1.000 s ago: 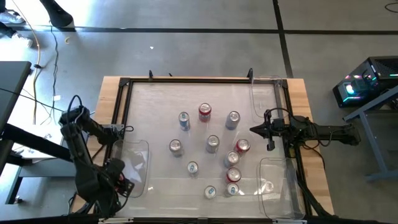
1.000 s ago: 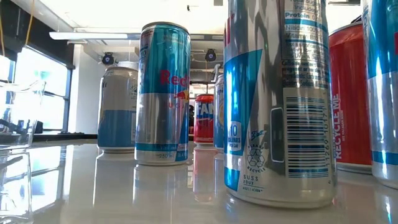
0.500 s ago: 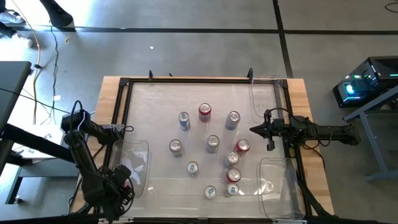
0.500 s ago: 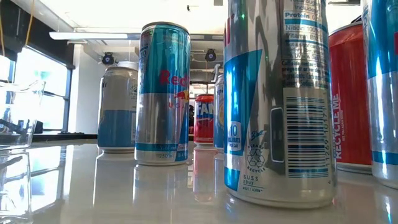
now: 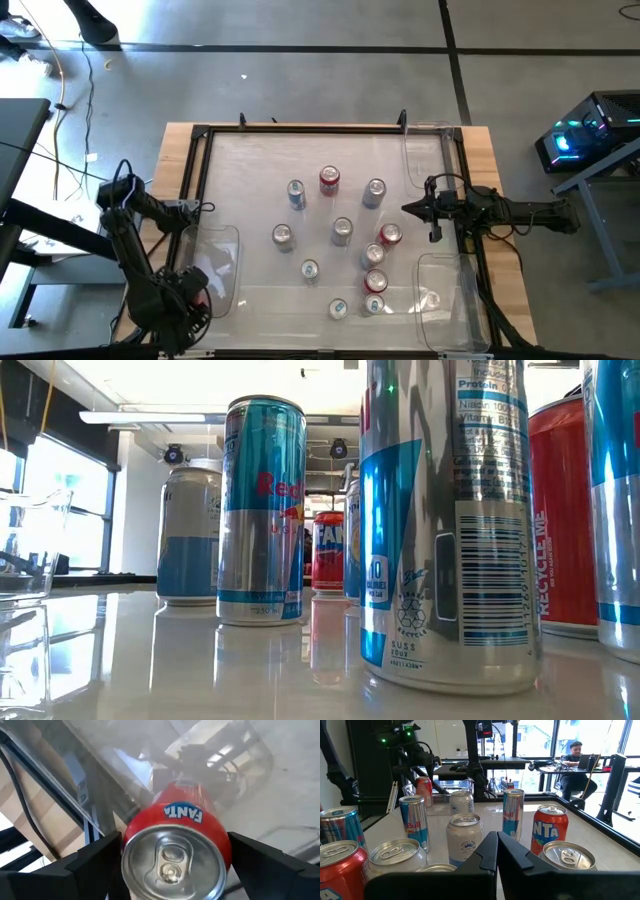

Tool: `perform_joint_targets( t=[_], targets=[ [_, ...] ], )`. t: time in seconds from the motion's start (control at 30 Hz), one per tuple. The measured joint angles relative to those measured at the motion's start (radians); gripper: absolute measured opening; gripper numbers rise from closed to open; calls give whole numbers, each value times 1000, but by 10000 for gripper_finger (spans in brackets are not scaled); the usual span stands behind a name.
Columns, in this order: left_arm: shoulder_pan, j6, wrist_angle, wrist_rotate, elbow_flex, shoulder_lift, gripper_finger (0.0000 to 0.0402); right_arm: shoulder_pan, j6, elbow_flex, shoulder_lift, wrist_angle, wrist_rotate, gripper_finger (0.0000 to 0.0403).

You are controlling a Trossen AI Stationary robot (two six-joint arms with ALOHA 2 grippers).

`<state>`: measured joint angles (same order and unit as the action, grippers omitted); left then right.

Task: Sort soda cans
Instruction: Put the bottom left red soda can into the bottom left transparent bin, then put the top center red soda can into the bottom left transparent bin

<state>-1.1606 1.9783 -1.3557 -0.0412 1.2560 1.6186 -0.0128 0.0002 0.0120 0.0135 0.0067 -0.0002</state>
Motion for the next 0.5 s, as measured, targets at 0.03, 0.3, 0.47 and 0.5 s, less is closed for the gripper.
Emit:
perform_joint_targets(
  t=[0.03, 0.3, 0.47, 0.5],
  targets=[
    [0, 1, 1, -8, 0, -10, 351, 0, 0, 0, 0, 0, 0, 0],
    [8, 6, -16, -40, 39, -125, 353, 0, 0, 0, 0, 0, 0, 0],
    [62, -121, 2, 155, 100, -195, 353, 0, 0, 0, 0, 0, 0, 0],
    [81, -194, 17, 239, 111, -211, 353, 0, 0, 0, 0, 0, 0, 0]
  ],
)
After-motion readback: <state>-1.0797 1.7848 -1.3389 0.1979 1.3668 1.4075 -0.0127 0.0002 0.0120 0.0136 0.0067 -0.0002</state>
